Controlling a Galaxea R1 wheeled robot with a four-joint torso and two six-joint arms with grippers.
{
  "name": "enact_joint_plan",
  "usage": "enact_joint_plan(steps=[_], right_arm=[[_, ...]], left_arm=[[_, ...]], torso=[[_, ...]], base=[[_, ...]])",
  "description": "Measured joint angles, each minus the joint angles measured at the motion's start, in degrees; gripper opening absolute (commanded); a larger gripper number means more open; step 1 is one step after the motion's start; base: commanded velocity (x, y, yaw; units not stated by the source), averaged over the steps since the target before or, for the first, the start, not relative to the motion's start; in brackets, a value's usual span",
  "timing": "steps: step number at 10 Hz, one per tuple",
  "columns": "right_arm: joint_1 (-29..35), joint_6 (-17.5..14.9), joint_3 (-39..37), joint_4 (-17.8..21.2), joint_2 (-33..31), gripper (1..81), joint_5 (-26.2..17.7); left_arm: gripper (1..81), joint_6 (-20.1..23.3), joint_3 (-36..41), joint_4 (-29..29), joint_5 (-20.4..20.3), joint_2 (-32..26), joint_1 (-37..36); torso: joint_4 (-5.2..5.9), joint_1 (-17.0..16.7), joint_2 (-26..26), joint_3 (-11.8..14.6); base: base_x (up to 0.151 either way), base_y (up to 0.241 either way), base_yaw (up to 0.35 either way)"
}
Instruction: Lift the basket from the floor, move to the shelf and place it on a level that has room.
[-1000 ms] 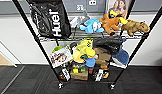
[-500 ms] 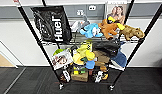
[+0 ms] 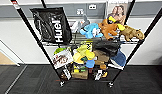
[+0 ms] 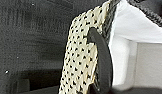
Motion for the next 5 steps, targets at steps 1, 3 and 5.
enact_joint_plan(steps=[1,3,5], right_arm=[[0.17,0.00,-3.44,0.00,2.18,1.0,-0.13],[0.48,0.00,-10.25,0.02,6.45,1.0,-1.10],[1.52,0.17,-13.12,0.16,9.29,1.0,-2.18]], left_arm=[[1.0,0.00,-3.25,0.05,-0.11,2.04,-0.22],[1.0,0.02,-9.44,0.07,-0.11,5.51,-0.28],[1.0,0.02,-13.13,-0.06,0.55,6.50,-0.98]], torso=[[0.00,-1.25,1.90,0.00],[0.00,-3.74,5.82,0.00],[0.00,-6.14,9.55,0.02]], base=[[0.000,0.000,0.000],[0.000,0.000,0.000],[0.000,0.000,0.000]])
